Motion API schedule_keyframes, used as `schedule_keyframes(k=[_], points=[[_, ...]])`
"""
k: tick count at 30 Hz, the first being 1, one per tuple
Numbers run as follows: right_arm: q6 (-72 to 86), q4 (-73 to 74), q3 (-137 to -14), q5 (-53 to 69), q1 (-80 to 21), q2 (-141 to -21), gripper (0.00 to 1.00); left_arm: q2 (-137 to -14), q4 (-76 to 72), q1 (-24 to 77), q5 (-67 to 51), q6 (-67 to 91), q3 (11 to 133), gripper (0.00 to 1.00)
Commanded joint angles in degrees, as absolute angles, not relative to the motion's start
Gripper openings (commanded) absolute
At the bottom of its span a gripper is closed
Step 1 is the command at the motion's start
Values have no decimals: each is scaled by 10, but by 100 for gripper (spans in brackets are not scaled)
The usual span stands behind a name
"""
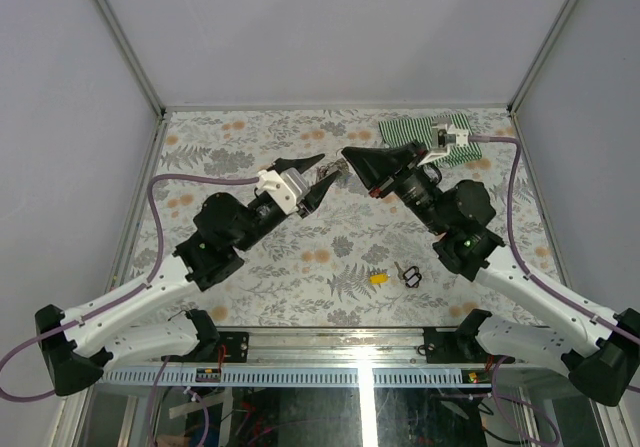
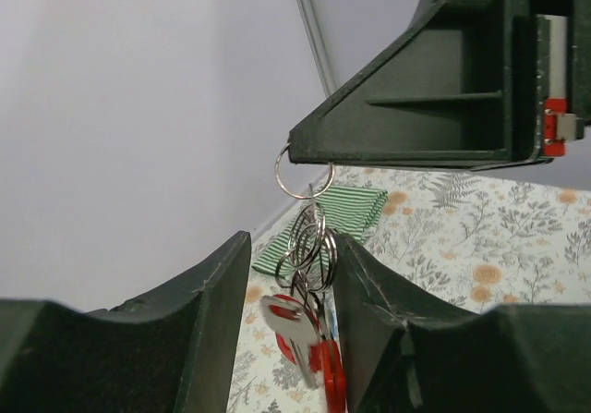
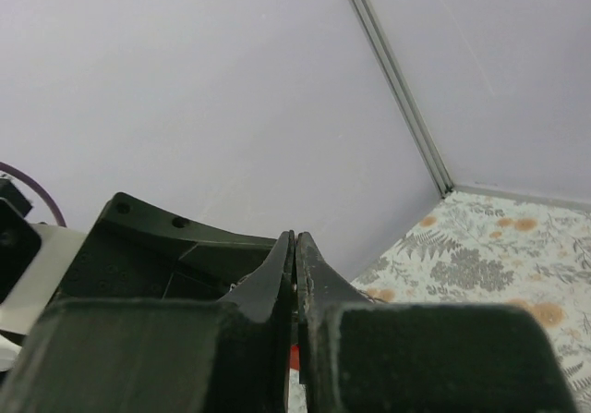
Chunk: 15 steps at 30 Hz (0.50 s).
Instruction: Put the keys on the keyring
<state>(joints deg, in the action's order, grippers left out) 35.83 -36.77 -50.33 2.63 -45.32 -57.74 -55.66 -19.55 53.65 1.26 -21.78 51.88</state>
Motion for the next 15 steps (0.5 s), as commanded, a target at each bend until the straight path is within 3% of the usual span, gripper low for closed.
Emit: schedule_keyframes(k=[1, 15], points=[[356, -466, -507, 28, -453, -551, 0, -567, -282, 540, 51, -198, 539, 42], [343, -470, -501, 13, -453, -550, 0, -606, -333, 540, 31, -192, 559, 46]])
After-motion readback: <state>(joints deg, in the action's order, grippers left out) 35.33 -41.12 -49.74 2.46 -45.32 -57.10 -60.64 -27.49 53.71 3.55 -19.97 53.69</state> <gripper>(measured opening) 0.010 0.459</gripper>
